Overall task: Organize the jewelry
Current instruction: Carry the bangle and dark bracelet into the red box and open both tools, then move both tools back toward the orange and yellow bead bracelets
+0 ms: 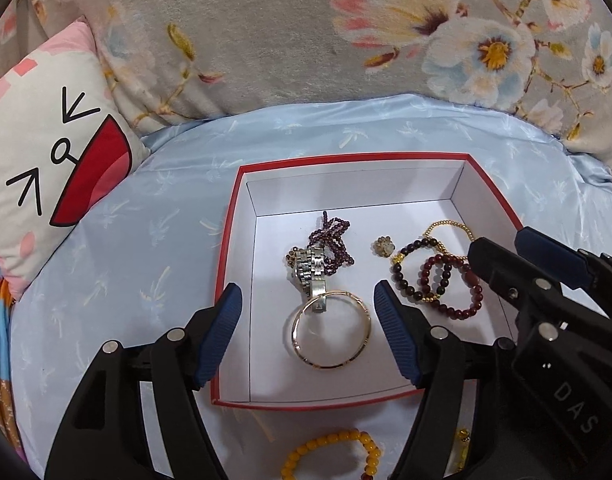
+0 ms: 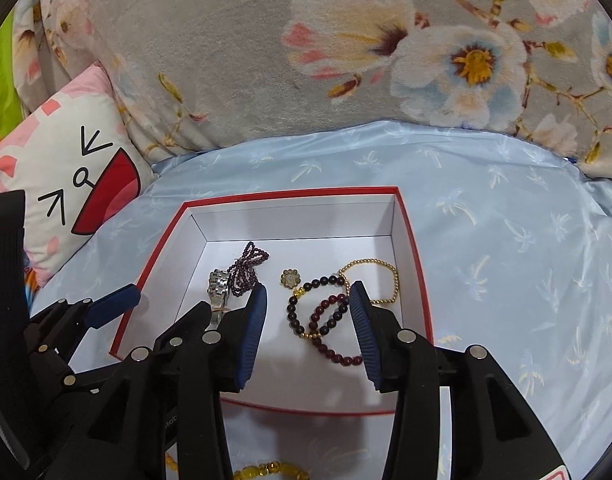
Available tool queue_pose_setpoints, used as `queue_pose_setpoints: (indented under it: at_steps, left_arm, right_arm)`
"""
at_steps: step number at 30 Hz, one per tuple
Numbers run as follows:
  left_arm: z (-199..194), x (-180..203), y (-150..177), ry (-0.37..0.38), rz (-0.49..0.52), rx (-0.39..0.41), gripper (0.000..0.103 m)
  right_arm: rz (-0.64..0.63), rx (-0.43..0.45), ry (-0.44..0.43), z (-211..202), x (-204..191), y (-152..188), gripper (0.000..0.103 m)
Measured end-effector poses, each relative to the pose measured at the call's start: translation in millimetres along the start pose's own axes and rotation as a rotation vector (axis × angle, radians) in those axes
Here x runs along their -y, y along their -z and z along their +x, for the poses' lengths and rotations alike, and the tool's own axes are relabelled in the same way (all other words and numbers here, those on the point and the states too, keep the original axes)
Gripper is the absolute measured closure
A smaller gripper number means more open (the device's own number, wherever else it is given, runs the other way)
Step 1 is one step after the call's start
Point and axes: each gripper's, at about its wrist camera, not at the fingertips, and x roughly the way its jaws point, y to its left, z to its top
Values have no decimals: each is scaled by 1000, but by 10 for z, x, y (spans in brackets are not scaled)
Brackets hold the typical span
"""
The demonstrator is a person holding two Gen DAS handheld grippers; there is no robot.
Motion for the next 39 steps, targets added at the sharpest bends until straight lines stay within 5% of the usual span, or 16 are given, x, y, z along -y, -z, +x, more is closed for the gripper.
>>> queue_pose_setpoints:
  at_steps: [20, 39]
  left_arm:
    - [-373, 43, 166, 5, 8, 26, 36]
    - [-561, -67, 511, 7, -21, 4, 33]
  right_arm:
    - [1, 58, 38, -523, -1, 200, 56]
    - [20, 3, 38, -725, 37, 680, 56]
